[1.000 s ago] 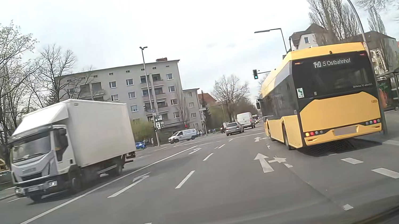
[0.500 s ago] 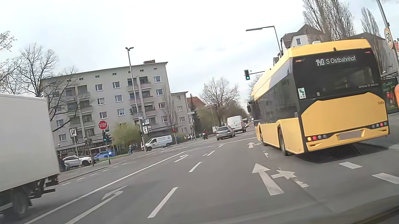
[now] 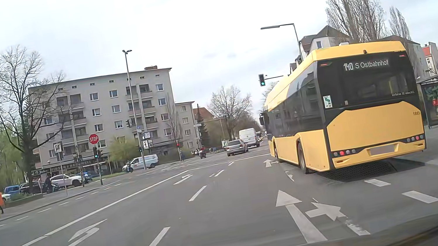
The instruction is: Follow the waypoints while adhering to traffic rules and regulations
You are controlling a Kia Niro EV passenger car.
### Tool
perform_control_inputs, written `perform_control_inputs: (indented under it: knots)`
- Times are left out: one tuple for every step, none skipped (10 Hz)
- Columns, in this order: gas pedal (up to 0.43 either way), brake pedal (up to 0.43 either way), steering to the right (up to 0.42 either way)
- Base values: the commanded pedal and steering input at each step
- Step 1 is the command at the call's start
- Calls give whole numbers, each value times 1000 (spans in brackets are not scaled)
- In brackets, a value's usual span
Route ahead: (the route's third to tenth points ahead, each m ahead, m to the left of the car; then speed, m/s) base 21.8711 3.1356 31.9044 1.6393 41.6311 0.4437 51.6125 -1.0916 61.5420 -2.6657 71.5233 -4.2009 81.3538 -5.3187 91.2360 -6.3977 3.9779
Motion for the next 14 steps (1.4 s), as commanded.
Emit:
perform_control_inputs:
  knots:
    - [0, 0, 62]
    - [0, 0, 61]
    - [0, 0, 61]
    - [0, 0, 61]
    - [8, 0, 60]
    - [8, 0, 57]
    - [28, 0, 55]
    - [28, 0, 55]
    - [59, 0, 53]
    - [118, 0, 51]
    - [118, 0, 45]
    - [118, 0, 40]
    - [118, 0, 32]
    - [118, 0, 26]
